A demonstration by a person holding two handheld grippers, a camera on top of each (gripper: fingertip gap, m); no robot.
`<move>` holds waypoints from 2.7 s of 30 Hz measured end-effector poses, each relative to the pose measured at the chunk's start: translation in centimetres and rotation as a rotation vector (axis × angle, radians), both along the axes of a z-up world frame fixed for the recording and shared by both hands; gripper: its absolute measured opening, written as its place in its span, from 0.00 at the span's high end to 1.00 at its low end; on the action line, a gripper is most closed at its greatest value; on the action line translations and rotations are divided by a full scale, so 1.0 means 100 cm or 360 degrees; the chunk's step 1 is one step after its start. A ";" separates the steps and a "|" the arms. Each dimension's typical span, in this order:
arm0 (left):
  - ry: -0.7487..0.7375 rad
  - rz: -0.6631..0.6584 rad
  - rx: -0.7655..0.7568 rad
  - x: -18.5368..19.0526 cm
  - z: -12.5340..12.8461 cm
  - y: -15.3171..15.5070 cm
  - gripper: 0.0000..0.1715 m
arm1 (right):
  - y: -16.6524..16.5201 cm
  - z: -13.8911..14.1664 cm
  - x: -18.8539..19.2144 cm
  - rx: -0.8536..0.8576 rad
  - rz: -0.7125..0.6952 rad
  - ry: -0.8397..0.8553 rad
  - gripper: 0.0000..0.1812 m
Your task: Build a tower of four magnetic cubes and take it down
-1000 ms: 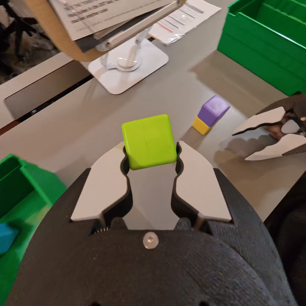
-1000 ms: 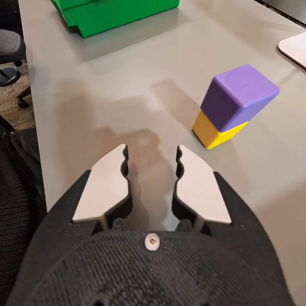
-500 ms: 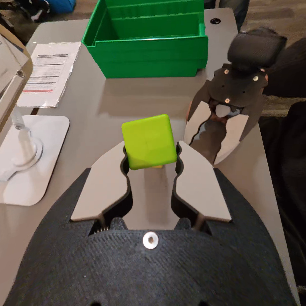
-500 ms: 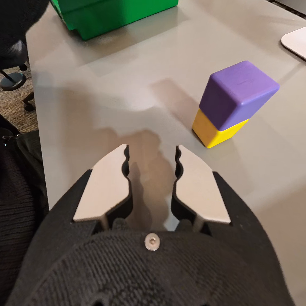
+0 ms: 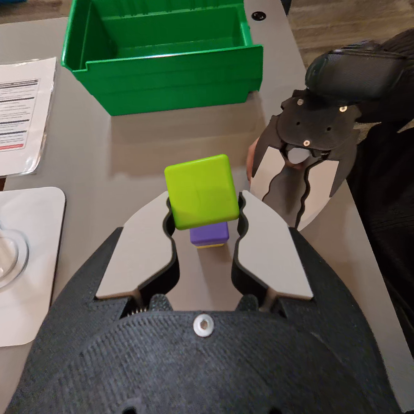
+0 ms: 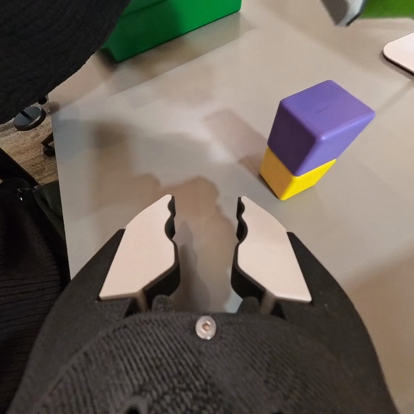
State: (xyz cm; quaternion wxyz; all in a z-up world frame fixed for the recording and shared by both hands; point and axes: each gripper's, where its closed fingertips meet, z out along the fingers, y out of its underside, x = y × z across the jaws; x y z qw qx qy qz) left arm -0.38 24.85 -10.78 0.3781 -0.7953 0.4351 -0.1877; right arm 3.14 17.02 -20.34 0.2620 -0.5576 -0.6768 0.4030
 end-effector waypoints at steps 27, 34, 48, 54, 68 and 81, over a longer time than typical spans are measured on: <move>-0.0004 -0.0097 -0.0059 0.007 -0.016 -0.006 0.68 | -0.002 -0.002 0.000 0.0033 0.0014 -0.0013 0.71; 0.0070 -0.0099 -0.0125 -0.004 -0.018 -0.009 0.68 | -0.003 -0.003 0.000 0.0059 0.0025 -0.0016 0.71; 0.0196 -0.0101 -0.0188 -0.008 -0.040 -0.007 0.68 | -0.003 -0.003 0.000 0.0053 0.0025 -0.0016 0.71; 0.0183 -0.0096 -0.0182 -0.006 -0.041 -0.006 0.68 | -0.003 -0.003 0.000 0.0054 0.0027 -0.0015 0.71; 0.0144 -0.0015 -0.0226 -0.008 -0.034 -0.013 0.53 | -0.003 -0.002 0.000 0.0059 0.0030 -0.0008 0.71; -0.0247 0.2150 0.0704 -0.296 0.127 -0.088 0.58 | -0.005 -0.004 0.001 0.0074 0.0033 -0.0022 0.70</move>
